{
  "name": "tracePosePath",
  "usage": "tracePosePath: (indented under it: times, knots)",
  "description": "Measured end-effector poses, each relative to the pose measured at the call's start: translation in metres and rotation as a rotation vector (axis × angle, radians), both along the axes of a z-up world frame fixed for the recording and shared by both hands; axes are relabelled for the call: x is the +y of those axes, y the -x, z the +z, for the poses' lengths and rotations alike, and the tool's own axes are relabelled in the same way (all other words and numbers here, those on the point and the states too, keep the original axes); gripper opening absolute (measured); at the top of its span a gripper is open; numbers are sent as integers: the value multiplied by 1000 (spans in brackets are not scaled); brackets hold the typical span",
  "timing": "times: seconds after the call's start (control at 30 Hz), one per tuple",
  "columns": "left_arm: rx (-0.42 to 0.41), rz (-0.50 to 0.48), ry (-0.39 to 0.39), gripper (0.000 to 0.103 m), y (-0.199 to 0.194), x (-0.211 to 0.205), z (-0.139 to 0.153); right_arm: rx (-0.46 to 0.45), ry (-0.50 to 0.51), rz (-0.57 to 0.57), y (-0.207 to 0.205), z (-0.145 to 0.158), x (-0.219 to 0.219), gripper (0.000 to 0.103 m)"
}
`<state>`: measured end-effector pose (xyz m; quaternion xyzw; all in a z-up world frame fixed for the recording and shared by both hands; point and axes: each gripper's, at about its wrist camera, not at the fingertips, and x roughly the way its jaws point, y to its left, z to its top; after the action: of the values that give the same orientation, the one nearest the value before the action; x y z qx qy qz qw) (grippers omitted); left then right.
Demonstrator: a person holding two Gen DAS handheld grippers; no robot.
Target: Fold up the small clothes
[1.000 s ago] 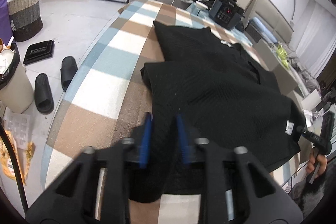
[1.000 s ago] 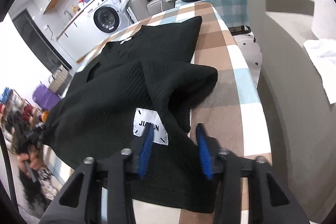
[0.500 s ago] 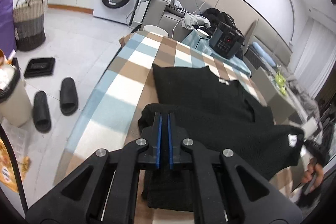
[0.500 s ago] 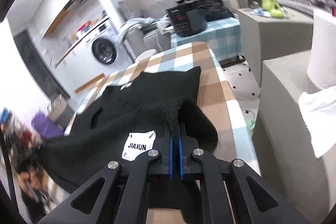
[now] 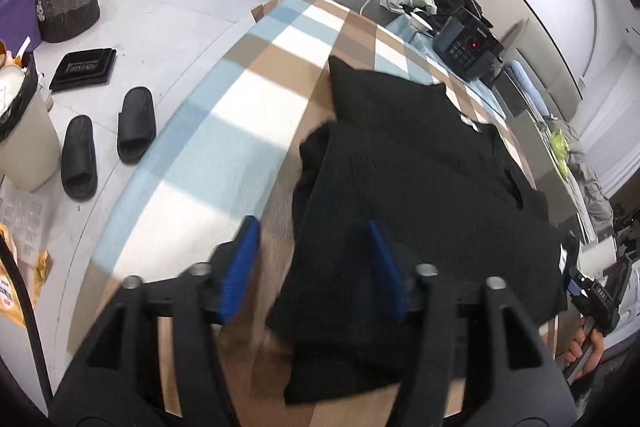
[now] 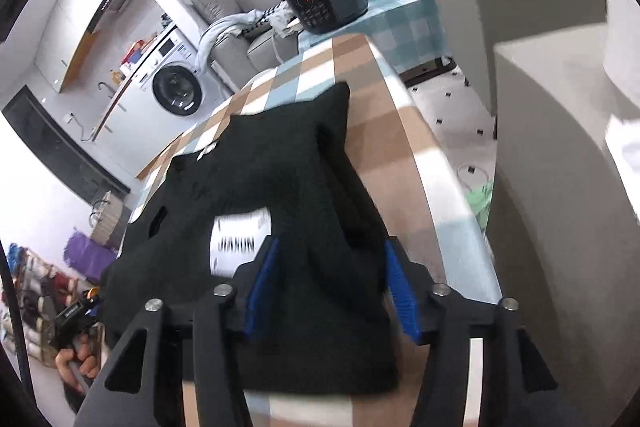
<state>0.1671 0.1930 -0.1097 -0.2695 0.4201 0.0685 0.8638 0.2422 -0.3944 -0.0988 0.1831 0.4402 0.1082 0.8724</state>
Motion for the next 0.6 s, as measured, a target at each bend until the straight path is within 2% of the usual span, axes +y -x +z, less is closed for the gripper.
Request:
tracePosePath:
  times: [0.13, 0.27, 0.37, 0.43, 0.47, 0.5, 0.53, 0.6]
  knots:
    - [18, -47, -10, 57, 9, -17, -9, 34, 15, 62, 2, -14, 9, 55]
    - [19, -66, -77, 57, 11, -34, -10, 22, 53, 83, -6, -19, 27, 55]
    - [17, -68, -94, 57, 10, -38, -11, 17, 110, 116, -9, -22, 40, 55]
    - [11, -75, -92, 51, 10, -38, -11, 15, 178, 144, -6, -22, 49, 53]
    - [13, -89, -92, 39, 9, -39, -11, 16, 194, 158, -4, -22, 53, 45]
    - [15, -109, -90, 33, 9, -40, -12, 22, 195, 172, -2, -23, 55, 40]
    - [16, -122, -91, 26, 7, -40, -12, 25, 209, 185, 0, -24, 59, 39]
    - [15, -138, -123, 21, 6, -45, -11, 36, 242, 214, 5, -24, 66, 35]
